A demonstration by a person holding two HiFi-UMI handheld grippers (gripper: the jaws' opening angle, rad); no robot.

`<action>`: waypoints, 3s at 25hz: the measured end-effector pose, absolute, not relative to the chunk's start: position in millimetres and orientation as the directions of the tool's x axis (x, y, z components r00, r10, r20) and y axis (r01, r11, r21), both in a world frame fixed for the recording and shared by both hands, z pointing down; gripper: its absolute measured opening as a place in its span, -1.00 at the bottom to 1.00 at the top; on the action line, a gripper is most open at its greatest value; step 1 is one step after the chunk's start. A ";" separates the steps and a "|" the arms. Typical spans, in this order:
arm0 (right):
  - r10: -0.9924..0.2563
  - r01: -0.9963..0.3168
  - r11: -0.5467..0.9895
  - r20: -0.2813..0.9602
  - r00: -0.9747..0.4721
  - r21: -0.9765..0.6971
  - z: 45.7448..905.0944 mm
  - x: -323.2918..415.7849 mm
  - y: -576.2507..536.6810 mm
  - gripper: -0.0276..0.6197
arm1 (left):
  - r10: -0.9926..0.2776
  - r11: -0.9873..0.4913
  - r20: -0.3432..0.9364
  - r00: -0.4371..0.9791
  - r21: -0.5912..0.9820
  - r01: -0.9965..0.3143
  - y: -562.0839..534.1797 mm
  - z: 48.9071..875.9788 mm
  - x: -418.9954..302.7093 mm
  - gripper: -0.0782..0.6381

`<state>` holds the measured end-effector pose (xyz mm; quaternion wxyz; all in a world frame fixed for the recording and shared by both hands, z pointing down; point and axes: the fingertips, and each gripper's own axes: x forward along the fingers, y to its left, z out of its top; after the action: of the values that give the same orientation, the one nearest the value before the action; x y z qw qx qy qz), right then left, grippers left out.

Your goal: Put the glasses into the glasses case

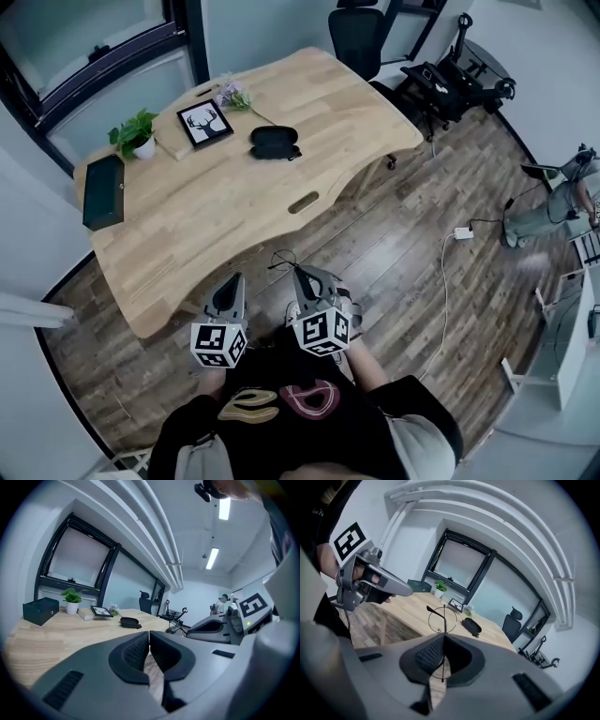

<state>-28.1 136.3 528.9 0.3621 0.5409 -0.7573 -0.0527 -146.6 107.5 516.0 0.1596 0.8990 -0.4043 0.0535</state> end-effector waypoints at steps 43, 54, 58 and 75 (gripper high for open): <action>-0.835 -0.771 0.462 0.509 -0.211 0.438 528.5 129.2 59.6 -0.88 | -0.696 -0.656 0.212 0.686 0.200 -0.728 14.6 509.3 29.6 -0.73; -0.827 -0.761 0.469 0.525 -0.200 0.448 523.2 121.2 -3.9 -0.88 | -0.705 -0.642 0.206 0.678 0.219 -0.734 -49.6 507.2 13.4 -0.73; -0.828 -0.763 0.459 0.529 -0.184 0.454 523.3 121.7 -26.0 -0.88 | -0.703 -0.647 0.198 0.683 0.219 -0.730 -75.4 505.8 10.5 -0.73; -0.856 -0.774 0.401 0.502 -0.126 0.490 507.7 108.7 -98.1 -0.88 | -0.676 -0.677 0.193 0.711 0.221 -0.702 -143.0 507.6 -17.4 -0.73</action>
<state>108.7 -98.1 507.7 0.3748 0.5446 -0.7484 -0.0545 -17.4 -143.0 507.6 0.1402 0.9144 -0.3768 0.0475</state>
